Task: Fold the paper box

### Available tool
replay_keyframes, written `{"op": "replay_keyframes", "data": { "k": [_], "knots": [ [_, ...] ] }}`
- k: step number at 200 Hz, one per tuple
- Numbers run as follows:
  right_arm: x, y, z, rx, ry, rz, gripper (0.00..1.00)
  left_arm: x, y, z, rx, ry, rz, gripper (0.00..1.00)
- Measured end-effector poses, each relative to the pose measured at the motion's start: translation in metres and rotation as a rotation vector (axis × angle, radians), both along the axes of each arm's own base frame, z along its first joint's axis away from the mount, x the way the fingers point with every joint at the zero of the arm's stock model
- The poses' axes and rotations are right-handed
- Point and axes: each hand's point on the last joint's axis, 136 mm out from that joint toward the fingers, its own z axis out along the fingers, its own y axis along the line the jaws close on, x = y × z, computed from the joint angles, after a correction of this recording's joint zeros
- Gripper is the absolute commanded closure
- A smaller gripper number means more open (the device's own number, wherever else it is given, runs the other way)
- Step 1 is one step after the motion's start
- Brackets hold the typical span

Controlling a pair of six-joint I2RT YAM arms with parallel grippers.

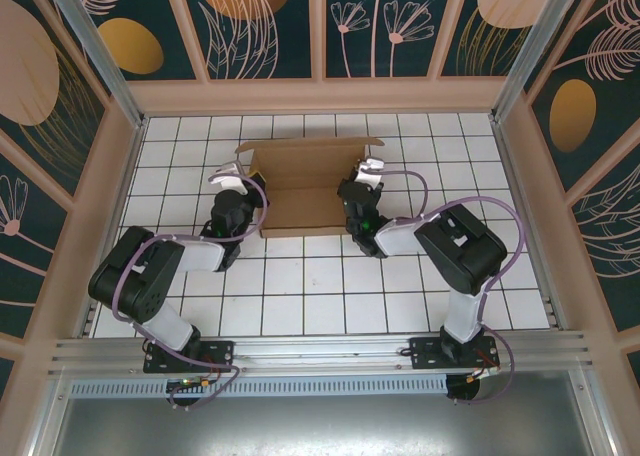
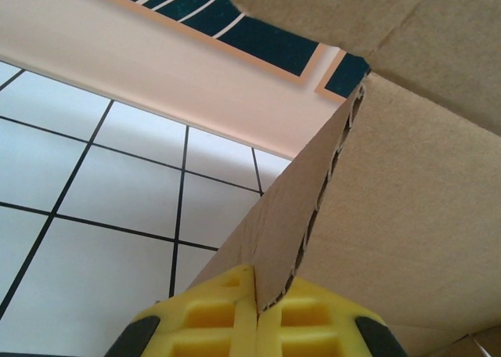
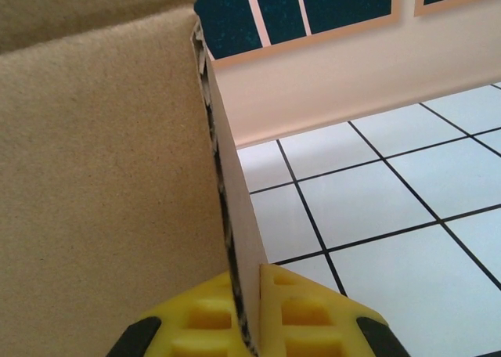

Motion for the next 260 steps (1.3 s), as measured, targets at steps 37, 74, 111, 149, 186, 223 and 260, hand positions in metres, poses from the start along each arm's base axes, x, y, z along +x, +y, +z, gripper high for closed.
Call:
{"op": "replay_keyframes", "data": {
  "k": [37,74,111,149,186,223,260],
  "knots": [
    [-0.013,0.002,-0.002,0.006,-0.021,0.014,1.0,-0.008,0.002,-0.003,-0.05,-0.008,0.0,0.98],
    [-0.024,0.002,-0.003,0.016,-0.036,0.019,1.0,-0.017,0.001,-0.006,-0.081,-0.015,-0.008,0.98],
    [-0.035,0.004,-0.005,0.019,-0.042,0.03,1.0,-0.027,0.005,-0.008,-0.107,-0.016,-0.008,0.98],
    [-0.051,0.007,-0.007,0.032,-0.053,0.056,1.0,-0.039,0.009,-0.011,-0.128,-0.011,-0.009,0.99],
    [-0.065,0.007,-0.01,0.035,-0.084,0.085,1.0,-0.044,0.011,-0.014,-0.144,-0.006,-0.009,0.99],
    [-0.082,0.007,-0.016,0.014,-0.156,0.117,1.0,-0.05,0.013,-0.02,-0.161,-0.003,-0.01,0.97],
    [-0.088,0.008,-0.026,-0.054,-0.166,0.11,1.0,-0.05,0.013,-0.023,-0.162,0.001,-0.006,0.97]
  ]
}}
